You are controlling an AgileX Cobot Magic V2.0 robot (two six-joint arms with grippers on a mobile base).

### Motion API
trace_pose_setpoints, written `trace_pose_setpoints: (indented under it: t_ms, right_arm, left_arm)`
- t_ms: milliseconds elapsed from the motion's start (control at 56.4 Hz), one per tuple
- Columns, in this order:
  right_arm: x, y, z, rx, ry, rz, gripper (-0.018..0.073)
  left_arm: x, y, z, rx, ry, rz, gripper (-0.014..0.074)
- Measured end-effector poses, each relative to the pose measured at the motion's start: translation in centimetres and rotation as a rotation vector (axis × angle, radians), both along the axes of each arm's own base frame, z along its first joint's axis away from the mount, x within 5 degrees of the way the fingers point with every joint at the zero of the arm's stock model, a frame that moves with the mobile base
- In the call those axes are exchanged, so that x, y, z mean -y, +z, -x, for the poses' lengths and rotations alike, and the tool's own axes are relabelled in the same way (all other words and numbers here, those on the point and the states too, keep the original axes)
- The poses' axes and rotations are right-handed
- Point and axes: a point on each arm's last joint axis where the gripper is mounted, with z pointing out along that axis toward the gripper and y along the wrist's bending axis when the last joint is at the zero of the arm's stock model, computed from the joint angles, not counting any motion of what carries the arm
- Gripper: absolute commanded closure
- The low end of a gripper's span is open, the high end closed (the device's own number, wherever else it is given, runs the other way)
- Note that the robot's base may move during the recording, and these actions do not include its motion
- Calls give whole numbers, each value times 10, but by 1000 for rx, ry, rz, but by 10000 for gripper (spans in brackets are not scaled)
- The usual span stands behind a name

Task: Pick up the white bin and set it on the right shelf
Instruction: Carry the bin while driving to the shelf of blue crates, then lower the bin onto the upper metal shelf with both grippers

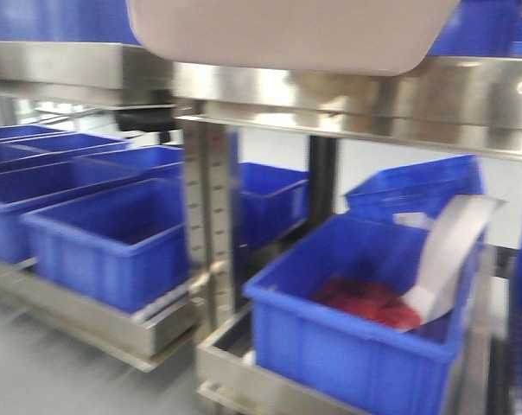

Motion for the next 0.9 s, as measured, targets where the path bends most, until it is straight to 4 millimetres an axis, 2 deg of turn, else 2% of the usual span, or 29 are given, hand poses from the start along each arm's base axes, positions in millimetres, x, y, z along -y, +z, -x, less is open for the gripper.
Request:
trace_pose_setpoints:
  t_ms: [213,904]
  right_arm:
    - [-1,2,0,5,9,-27,503]
    - [1,0,0,0,-7,-2,503]
  left_arm:
    - [0,7,1,-15,1,58,713]
    - [1,4,2,1,-11,17,713]
